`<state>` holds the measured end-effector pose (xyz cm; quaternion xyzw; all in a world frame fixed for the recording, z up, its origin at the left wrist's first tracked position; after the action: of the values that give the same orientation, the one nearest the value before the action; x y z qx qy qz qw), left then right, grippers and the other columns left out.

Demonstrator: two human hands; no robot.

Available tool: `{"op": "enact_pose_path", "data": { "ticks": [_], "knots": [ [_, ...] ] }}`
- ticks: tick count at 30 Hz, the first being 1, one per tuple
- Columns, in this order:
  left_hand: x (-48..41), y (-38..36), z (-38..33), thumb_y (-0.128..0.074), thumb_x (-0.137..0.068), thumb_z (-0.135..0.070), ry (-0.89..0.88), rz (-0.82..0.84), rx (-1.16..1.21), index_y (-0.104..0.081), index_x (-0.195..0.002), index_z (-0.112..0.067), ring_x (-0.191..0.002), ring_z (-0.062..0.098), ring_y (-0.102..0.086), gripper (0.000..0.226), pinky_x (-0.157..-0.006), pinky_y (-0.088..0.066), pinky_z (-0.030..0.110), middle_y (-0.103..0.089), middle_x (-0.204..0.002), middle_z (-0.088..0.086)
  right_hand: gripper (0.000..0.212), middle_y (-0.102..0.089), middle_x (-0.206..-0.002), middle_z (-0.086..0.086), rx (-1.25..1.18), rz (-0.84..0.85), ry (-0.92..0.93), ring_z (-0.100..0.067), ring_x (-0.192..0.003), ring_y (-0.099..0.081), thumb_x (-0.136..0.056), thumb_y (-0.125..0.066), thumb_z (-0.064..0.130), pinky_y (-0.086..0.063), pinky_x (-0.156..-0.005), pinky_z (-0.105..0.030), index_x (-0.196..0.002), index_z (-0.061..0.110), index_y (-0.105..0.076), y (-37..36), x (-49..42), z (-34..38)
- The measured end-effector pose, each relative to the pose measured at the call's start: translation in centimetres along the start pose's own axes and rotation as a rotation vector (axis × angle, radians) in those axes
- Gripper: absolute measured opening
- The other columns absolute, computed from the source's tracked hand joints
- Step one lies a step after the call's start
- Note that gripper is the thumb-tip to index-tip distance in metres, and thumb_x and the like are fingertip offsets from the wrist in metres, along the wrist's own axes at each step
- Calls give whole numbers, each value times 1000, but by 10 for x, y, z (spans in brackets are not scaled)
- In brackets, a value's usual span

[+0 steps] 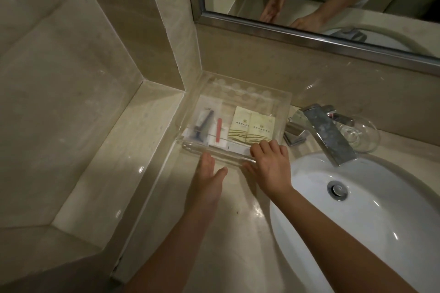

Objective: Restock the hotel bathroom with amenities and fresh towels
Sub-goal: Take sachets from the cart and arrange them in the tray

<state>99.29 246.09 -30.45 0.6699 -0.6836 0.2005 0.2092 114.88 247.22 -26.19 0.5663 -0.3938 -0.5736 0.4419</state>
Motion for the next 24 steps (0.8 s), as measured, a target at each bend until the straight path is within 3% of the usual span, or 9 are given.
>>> {"op": "enact_pose_path", "data": {
  "ticks": [5,11,18,21,24],
  "knots": [
    [-11,-10,-11,-56,-87,-5,-11,22,15,-15,-148,-29,-131,-2,-29,77,-115,-25,39,-23,-154,-7,38,-58,-75,-4,7,-6,-21,-26,-69,-53,-55,-83,32,-24,-66,-31,-76,12,-58,-3,-14,-9],
    [-16,-31,-28,-51,-87,6,-10,17,164,-10,-149,-27,-140,7,-22,81,-103,-28,26,-16,-155,-5,43,-59,-77,-5,-8,36,-86,-27,-71,-55,-54,-85,34,-43,-64,-32,-80,12,-58,-8,-24,-17],
    [-9,-31,-33,-50,-89,6,6,46,110,-7,-150,-22,-142,11,-18,79,-113,-23,29,-15,-156,-4,43,-59,-78,-6,-44,73,-108,-27,-71,-56,-53,-86,27,-44,-64,-33,-82,12,-58,-1,-22,-14],
    [3,-26,-31,-53,-90,-3,22,86,4,-27,-146,-16,-136,11,-33,63,-114,-27,32,-35,-149,-2,43,-61,-77,-6,-84,70,-127,-28,-70,-57,-53,-87,27,-45,-64,-33,-81,12,-58,10,-13,-17],
    [17,-23,-34,-54,-90,-7,7,104,-82,-57,-115,-18,-113,14,-57,27,-102,-42,30,-62,-124,3,33,-64,-79,-7,-183,99,-170,-31,-76,-59,-63,-83,25,-44,-69,-37,-80,12,-58,21,-2,-21]
  ]
}}
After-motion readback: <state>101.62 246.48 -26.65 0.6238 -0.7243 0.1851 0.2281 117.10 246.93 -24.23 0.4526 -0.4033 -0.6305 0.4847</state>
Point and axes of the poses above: each hand's wrist, its own x-axis away from the middle knuckle, its own y-axis out of the back of the hand, z = x × y, the point moved 6 cm from there along -x, towards the middle knuckle
